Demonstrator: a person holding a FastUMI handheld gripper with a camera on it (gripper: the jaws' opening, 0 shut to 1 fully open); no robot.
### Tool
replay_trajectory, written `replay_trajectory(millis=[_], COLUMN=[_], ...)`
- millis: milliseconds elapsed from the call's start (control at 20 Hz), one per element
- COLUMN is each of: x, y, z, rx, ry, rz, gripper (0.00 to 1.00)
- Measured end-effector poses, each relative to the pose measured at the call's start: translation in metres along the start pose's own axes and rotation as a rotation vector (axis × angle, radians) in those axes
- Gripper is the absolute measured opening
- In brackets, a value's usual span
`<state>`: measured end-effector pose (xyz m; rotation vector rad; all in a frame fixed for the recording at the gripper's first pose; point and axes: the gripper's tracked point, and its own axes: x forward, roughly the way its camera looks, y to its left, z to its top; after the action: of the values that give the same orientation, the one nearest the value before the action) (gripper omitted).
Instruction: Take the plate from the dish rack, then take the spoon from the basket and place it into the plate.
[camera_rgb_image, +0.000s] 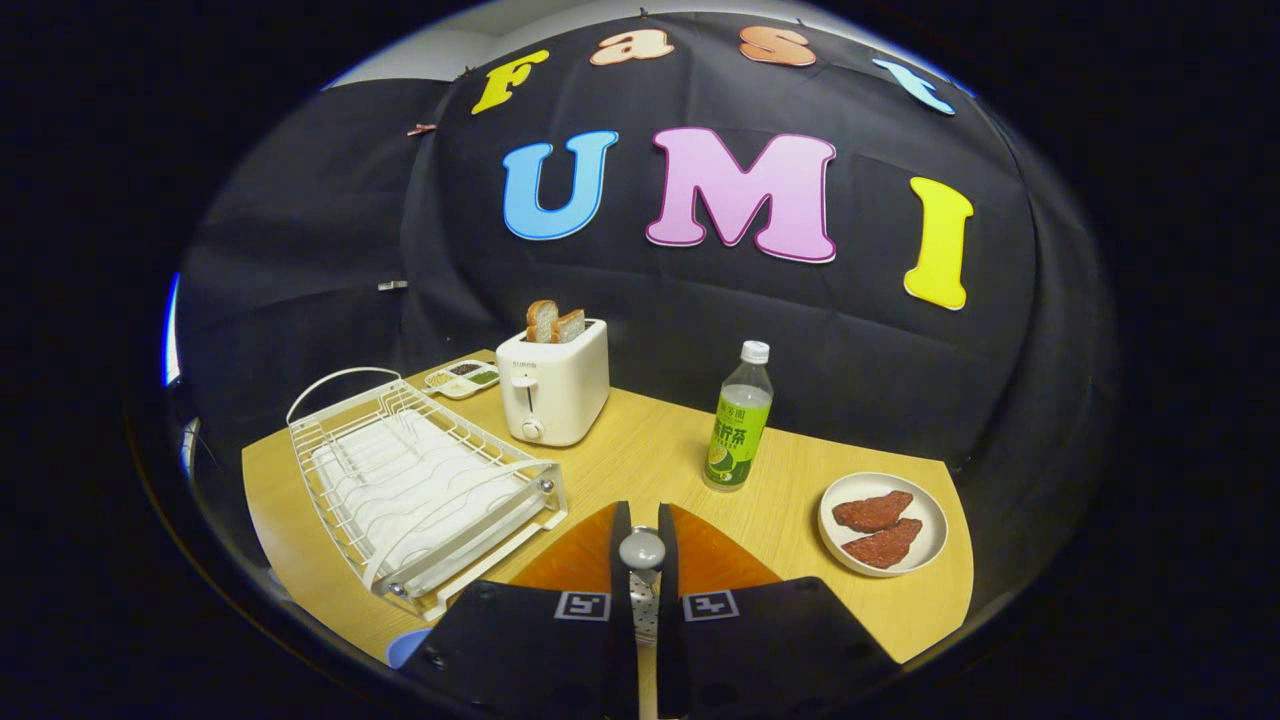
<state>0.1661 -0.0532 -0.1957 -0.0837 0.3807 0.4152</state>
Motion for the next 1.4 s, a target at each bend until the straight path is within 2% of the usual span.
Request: replay_trajectory(millis=[300,450,700,1000,1400], x=[-0.053,-0.081,-0.117,-0.125,-0.104], y=[0.006,0.010,0.038,0.060,0.079], z=[0.070,0.073,0.048,-0.013,-0.077], rx=[0.120,0.113,0.111,0.107,-0.090], ry=[-0.085,-0.091,-0.073,-0.004,0.051], rz=[0.131,0.188,0.258,0.288,0.238], gripper=[0.11,0.11,0.11,0.11,0.13])
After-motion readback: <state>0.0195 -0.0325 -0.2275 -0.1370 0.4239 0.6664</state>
